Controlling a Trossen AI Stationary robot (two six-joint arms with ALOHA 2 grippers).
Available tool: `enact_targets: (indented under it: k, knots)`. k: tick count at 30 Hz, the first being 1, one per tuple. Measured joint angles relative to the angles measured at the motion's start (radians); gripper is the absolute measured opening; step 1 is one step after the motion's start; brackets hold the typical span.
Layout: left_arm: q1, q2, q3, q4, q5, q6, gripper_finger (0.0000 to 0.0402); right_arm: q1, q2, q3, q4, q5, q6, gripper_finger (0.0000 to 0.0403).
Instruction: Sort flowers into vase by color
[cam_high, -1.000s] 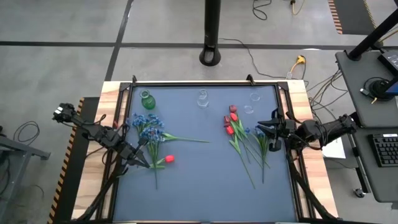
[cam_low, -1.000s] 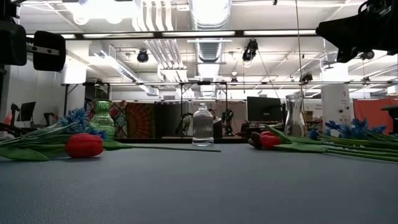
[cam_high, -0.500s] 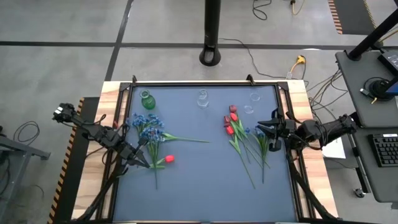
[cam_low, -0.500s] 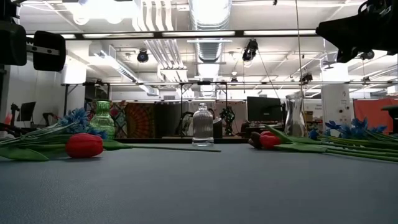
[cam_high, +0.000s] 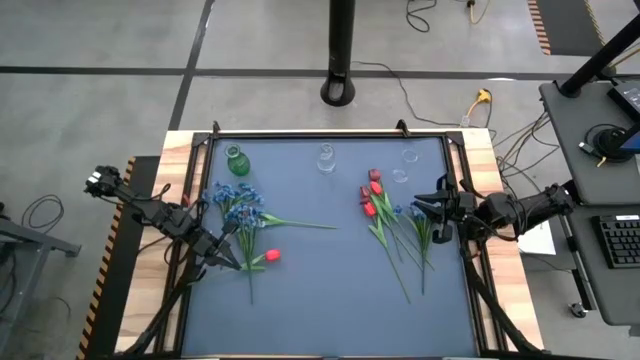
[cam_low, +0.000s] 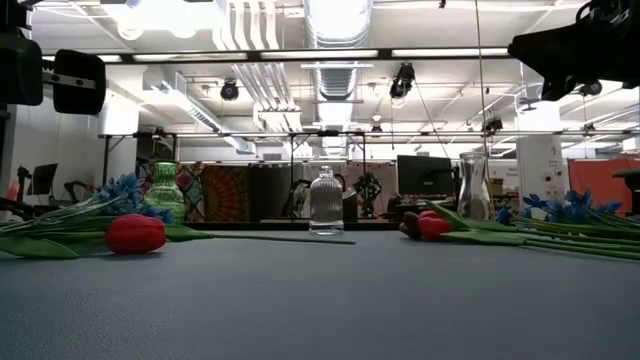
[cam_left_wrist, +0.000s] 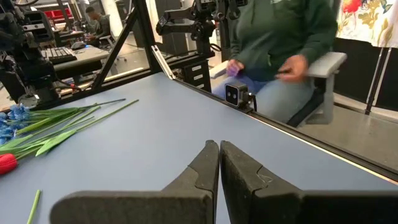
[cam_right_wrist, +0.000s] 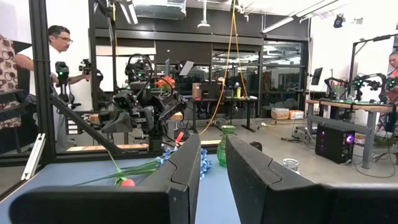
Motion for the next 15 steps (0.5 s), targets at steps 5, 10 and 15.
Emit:
enact_targets:
  k: [5, 10, 15]
  knots:
    - [0.0, 0.0, 0.0, 0.0, 0.0, 0.0, 0.0, 0.0, 0.0, 0.0, 0.0, 0.0, 0.0, 0.0068]
    - [0.0, 0.0, 0.0, 0.0, 0.0, 0.0, 0.0, 0.0, 0.0, 0.0, 0.0, 0.0, 0.0, 0.0068]
    - [0.0, 0.0, 0.0, 0.0, 0.0, 0.0, 0.0, 0.0, 0.0, 0.0, 0.0, 0.0, 0.0, 0.0068]
